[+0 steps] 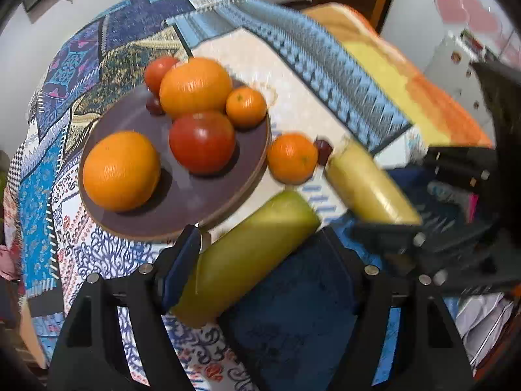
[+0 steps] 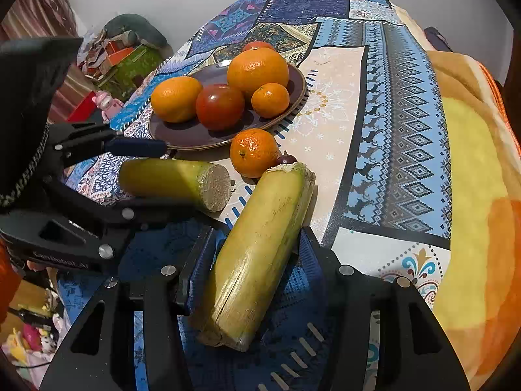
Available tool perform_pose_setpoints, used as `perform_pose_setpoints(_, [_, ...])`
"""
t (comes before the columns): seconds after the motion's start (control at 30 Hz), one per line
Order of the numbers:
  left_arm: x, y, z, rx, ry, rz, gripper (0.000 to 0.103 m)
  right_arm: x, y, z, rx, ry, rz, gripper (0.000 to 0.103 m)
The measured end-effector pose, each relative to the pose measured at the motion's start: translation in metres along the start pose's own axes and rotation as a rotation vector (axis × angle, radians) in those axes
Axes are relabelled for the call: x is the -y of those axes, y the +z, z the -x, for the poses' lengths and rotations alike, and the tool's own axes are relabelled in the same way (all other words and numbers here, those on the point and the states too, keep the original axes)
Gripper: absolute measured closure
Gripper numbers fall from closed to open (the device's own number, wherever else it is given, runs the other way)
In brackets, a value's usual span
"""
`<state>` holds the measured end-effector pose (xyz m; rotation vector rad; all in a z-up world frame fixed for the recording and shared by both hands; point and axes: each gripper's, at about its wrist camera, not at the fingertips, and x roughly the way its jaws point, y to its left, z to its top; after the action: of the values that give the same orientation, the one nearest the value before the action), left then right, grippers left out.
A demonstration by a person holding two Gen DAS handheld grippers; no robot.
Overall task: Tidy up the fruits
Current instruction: 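Grasp the other corn cob with left tool while right tool holds its cob, then carry both corn cobs toward the purple plate with both tools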
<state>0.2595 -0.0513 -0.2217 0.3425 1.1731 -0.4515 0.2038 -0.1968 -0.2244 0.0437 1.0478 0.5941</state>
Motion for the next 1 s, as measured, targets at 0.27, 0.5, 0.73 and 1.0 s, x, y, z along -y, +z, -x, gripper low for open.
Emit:
perform_pose_setpoints(0.27, [-0.022, -0.016, -0.006, 0.018, -0.028, 0.099, 0.027, 0.003, -0.001, 0.001, 0.011, 0.022, -0.011, 0.054])
perform_pose_setpoints(0.5, [-0.006, -0.007, -0.006, 0.049, -0.038, 0.109, 0.041, -0.001, -0.003, 0.004, 0.015, 0.005, 0.002, 0.058])
perform_pose_setpoints(0.73, [0.002, -0.029, 0.013, 0.043, -0.105, 0.203, 0.065, -0.009, -0.011, 0.015, -0.002, -0.018, 0.081, 0.067])
perform_pose_setpoints(1.0, [0.016, -0.059, 0.033, 0.056, -0.066, 0.325, 0.065, -0.015, -0.022, 0.027, -0.019, -0.023, 0.139, 0.068])
